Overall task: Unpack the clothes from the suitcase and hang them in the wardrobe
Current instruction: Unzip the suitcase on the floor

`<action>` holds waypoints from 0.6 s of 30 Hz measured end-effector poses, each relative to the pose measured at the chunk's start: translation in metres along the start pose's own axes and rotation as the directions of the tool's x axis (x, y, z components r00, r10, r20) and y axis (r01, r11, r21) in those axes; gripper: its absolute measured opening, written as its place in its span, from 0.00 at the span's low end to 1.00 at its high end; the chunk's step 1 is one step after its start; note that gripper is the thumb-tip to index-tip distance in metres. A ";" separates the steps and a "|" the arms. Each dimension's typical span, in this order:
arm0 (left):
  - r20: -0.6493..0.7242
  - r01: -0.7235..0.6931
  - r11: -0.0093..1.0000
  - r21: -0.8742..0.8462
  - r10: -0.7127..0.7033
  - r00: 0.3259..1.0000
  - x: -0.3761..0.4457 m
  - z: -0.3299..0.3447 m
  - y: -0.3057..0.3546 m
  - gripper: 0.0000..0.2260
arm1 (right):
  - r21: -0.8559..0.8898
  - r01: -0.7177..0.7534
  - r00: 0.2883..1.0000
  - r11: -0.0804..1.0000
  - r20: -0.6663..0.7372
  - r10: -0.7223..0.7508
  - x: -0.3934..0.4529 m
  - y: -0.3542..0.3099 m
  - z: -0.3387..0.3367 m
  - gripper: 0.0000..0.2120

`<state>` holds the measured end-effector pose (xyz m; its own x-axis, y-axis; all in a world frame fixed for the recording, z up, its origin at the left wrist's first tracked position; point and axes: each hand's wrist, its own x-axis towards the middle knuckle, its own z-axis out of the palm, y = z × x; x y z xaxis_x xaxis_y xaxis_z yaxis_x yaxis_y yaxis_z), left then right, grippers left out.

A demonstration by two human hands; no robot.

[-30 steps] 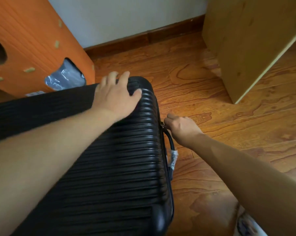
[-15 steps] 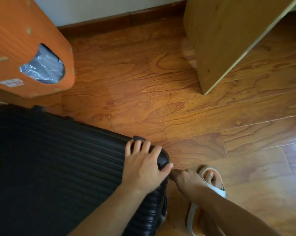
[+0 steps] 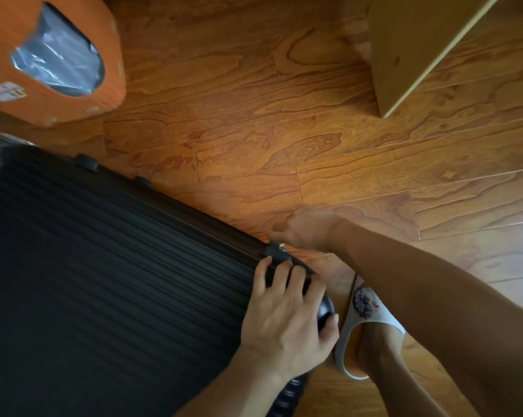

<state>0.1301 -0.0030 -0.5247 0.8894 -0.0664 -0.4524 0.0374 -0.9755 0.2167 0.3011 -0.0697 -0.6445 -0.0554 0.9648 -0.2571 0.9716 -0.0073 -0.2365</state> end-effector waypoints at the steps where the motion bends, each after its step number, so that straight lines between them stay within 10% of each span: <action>1: 0.008 -0.003 1.000 0.002 0.003 1.000 -0.001 0.001 0.000 0.25 | 0.000 -0.031 0.999 1.000 0.036 0.031 0.001 0.000 -0.005 0.12; 5: -0.034 -0.019 1.000 -0.014 0.019 0.999 -0.006 -0.002 -0.002 0.25 | 0.340 -0.510 0.860 0.790 0.218 0.461 -0.002 -0.029 -0.020 0.09; 8: -0.157 -0.040 0.984 -0.171 0.013 0.988 -0.024 -0.004 -0.002 0.24 | 0.808 -0.590 0.623 -0.005 0.459 0.633 -0.008 -0.061 -0.063 0.20; 10: -0.228 0.081 0.937 -0.339 -0.165 0.960 -0.059 -0.002 -0.005 0.24 | 0.822 -0.516 0.588 -0.242 0.545 0.598 -0.016 -0.088 -0.088 0.25; 14: -0.316 0.397 0.635 -0.663 -0.717 0.621 -0.174 0.012 -0.047 0.26 | 0.671 -0.720 0.548 0.179 0.390 0.740 -0.031 -0.153 -0.096 0.42; 18: 0.199 0.524 0.010 -0.851 -0.919 0.341 -0.336 0.053 -0.101 0.32 | 0.597 -0.772 0.465 0.220 0.293 0.835 -0.039 -0.203 -0.091 0.38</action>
<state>-0.1962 0.1068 -0.4405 0.1780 0.8319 -0.5256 0.8547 0.1340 0.5016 0.1267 -0.0821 -0.5014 0.7183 0.3657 -0.5919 0.1196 -0.9030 -0.4127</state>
